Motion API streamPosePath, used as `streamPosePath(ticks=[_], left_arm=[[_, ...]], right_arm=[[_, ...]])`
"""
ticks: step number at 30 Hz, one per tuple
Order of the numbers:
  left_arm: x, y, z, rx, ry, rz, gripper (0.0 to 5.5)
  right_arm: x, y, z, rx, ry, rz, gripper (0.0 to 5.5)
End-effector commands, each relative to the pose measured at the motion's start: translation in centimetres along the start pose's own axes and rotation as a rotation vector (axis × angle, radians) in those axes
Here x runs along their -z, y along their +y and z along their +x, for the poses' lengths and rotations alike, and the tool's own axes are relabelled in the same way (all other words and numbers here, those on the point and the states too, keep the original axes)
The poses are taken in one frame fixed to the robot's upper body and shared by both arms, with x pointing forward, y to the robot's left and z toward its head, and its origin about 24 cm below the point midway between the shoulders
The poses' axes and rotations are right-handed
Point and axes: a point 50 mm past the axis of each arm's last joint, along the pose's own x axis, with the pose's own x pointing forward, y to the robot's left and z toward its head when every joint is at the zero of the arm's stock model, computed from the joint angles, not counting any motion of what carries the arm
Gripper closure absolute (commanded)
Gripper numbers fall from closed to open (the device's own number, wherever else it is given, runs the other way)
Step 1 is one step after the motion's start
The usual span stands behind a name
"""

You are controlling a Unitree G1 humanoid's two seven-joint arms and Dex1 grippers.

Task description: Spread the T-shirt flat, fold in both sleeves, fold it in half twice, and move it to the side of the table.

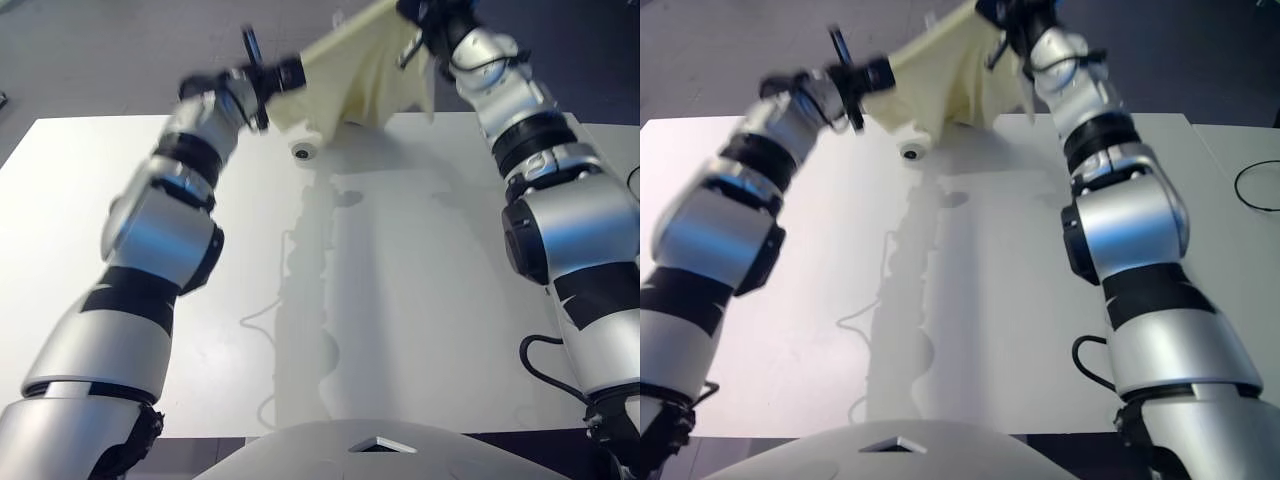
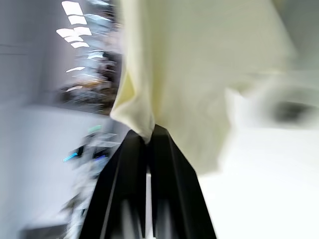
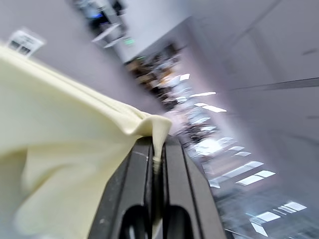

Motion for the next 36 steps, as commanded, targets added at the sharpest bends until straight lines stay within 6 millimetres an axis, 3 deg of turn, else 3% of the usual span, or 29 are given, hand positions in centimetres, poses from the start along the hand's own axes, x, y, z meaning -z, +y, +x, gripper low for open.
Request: streamPosePath(ticks=[1,4,8,13,19,23,29,36], left_arm=[[2.0,-5.0,-2.3,0.25,-0.093,0.004,5.5],[2.2,-4.5,-5.4,0.283,-0.111,0.058,5.5],[1.6,-4.4,-9.0,0.382,-0.144,0.156,5.5],[0.8,-6.9,-12.7,0.607,-0.203,0.235,5.5],[1.7,-10.1,-15.3,0.801,-0.154,0.301,5.5],[1.7,-12.2,-17.0,0.911,-0.155,0.3,5.5],[0.5,-14.7,-18.8,0.998,-0.22,0.229,5.5],[-0.2,-15.1,-19.8,1.024,-0.256,0.156,5.5]], right_arm=[[3.3,4.0,-2.4,-0.403,-0.037,0.005,5.48],[5.1,4.9,-5.5,-0.669,-0.043,-0.029,5.48],[5.3,5.3,-8.8,-0.841,-0.036,-0.029,5.48],[3.8,8.0,-13.3,-1.108,-0.07,0.018,5.48],[3.5,11.9,-17.7,-1.296,-0.034,0.082,5.49],[3.1,13.3,-19.6,-1.338,-0.009,0.105,5.49],[2.8,13.3,-21.0,-1.349,0.019,0.118,5.49],[2.0,13.3,-23.2,-1.406,0.027,0.123,5.49]])
